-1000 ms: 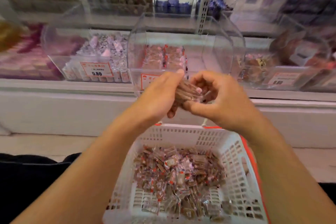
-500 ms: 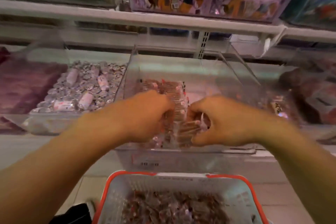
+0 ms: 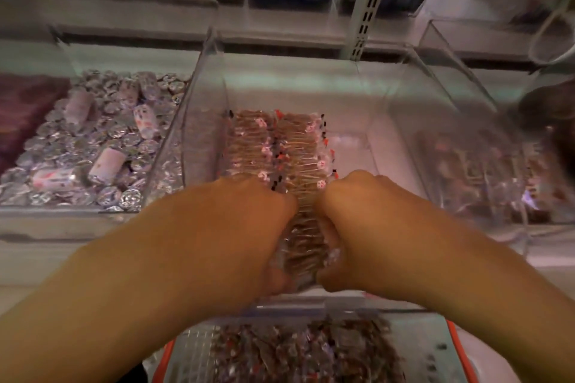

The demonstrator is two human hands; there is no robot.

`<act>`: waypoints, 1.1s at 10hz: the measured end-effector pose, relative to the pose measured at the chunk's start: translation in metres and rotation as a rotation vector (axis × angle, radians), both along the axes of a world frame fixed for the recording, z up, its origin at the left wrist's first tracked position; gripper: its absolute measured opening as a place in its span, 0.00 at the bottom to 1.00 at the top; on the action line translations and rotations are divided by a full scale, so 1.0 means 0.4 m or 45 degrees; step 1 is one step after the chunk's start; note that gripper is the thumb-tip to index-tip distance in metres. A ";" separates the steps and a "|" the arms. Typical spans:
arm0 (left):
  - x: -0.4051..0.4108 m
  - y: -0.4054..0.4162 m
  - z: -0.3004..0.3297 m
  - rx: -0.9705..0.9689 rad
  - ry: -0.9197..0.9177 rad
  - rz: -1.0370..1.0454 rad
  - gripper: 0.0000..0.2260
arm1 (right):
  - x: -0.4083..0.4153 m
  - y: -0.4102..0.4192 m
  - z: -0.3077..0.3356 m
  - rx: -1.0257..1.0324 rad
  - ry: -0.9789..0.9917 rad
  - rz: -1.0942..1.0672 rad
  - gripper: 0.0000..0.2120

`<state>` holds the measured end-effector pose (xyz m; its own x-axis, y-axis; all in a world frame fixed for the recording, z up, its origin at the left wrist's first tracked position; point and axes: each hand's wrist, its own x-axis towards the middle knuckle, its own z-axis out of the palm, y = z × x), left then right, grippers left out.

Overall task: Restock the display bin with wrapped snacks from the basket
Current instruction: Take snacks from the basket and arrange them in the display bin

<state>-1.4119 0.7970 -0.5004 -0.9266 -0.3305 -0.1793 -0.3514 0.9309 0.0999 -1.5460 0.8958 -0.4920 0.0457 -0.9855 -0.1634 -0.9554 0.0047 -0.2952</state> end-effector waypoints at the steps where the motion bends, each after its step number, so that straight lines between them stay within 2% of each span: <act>1: -0.006 0.007 -0.004 -0.043 0.006 -0.046 0.21 | 0.001 -0.007 0.006 0.113 -0.073 0.138 0.24; 2: -0.005 0.007 0.010 -0.058 0.053 -0.023 0.19 | -0.010 0.031 0.004 -0.017 0.142 -0.158 0.21; 4: -0.007 0.008 0.012 -0.065 0.094 -0.055 0.18 | -0.010 0.032 0.020 0.120 0.148 -0.186 0.20; 8: -0.004 0.004 0.011 -0.059 0.076 -0.042 0.15 | 0.012 0.020 0.008 0.143 0.220 -0.119 0.21; 10: 0.003 -0.018 0.020 0.175 -0.064 0.053 0.15 | -0.001 0.012 0.012 0.126 0.239 -0.158 0.24; 11: 0.004 -0.017 0.027 0.209 -0.094 0.060 0.13 | -0.003 0.020 0.022 0.111 0.121 -0.226 0.23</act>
